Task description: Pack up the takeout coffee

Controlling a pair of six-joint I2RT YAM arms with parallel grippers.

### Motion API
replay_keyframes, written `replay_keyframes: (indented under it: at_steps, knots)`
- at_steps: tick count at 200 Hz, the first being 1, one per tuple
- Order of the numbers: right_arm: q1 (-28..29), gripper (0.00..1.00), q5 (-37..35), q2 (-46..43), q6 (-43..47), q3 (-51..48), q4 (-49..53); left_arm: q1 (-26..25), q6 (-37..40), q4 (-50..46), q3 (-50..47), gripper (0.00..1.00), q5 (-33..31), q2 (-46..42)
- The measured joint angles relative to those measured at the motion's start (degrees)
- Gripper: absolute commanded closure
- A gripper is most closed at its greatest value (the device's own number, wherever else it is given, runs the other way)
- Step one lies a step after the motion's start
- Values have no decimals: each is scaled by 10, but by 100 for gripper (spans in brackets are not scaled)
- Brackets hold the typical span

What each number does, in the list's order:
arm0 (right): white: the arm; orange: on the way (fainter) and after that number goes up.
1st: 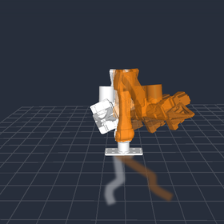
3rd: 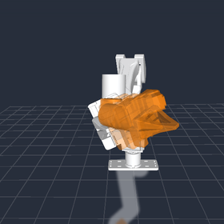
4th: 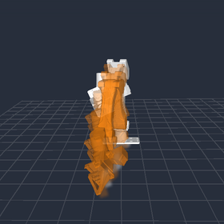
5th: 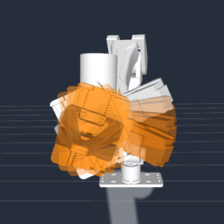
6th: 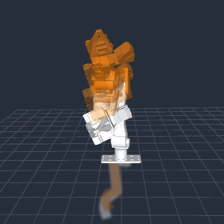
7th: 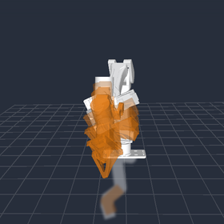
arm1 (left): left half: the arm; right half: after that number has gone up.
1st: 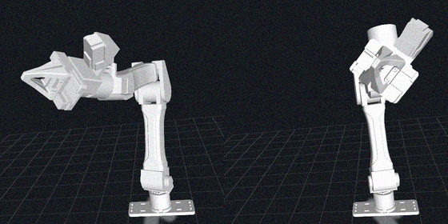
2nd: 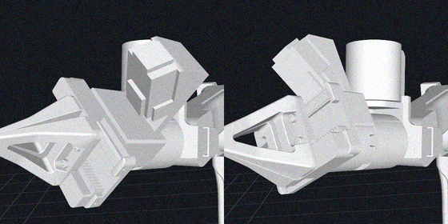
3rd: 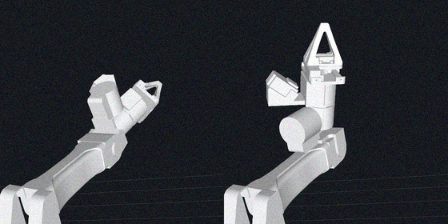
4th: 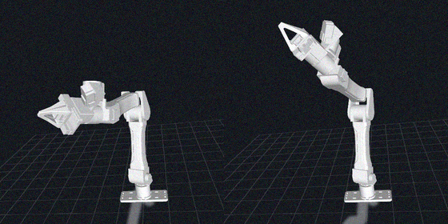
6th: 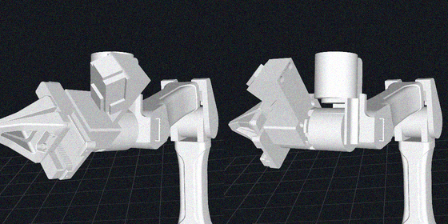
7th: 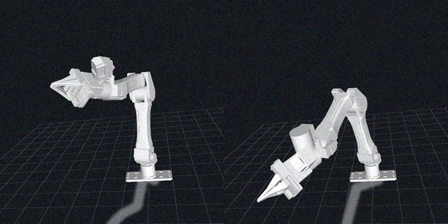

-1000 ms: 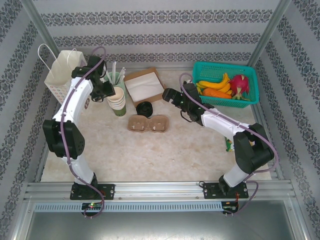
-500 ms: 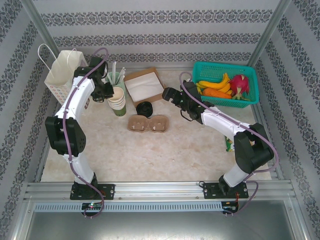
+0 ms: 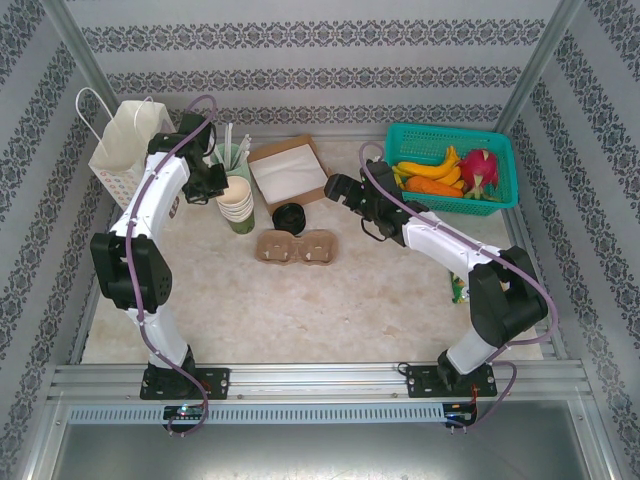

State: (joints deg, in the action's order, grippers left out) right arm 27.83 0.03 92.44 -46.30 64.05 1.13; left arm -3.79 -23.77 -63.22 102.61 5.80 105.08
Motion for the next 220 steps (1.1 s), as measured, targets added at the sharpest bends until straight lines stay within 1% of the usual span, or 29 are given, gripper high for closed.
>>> replay_keyframes:
  at_steps: [76, 114, 182, 220]
  knots:
    - [1, 2, -10, 0, 21, 11, 10, 2, -5, 8, 1, 100, 34, -5]
    - [2, 2, -17, 0, 31, 13, 16, 17, -7, 11, 1, 100, 47, -12]
    - [1, 2, -25, 0, 48, 24, 41, 32, -7, 11, 13, 100, 60, -37]
    - [-8, 2, -23, -8, 73, 31, 48, 32, -3, 11, 22, 100, 62, -74]
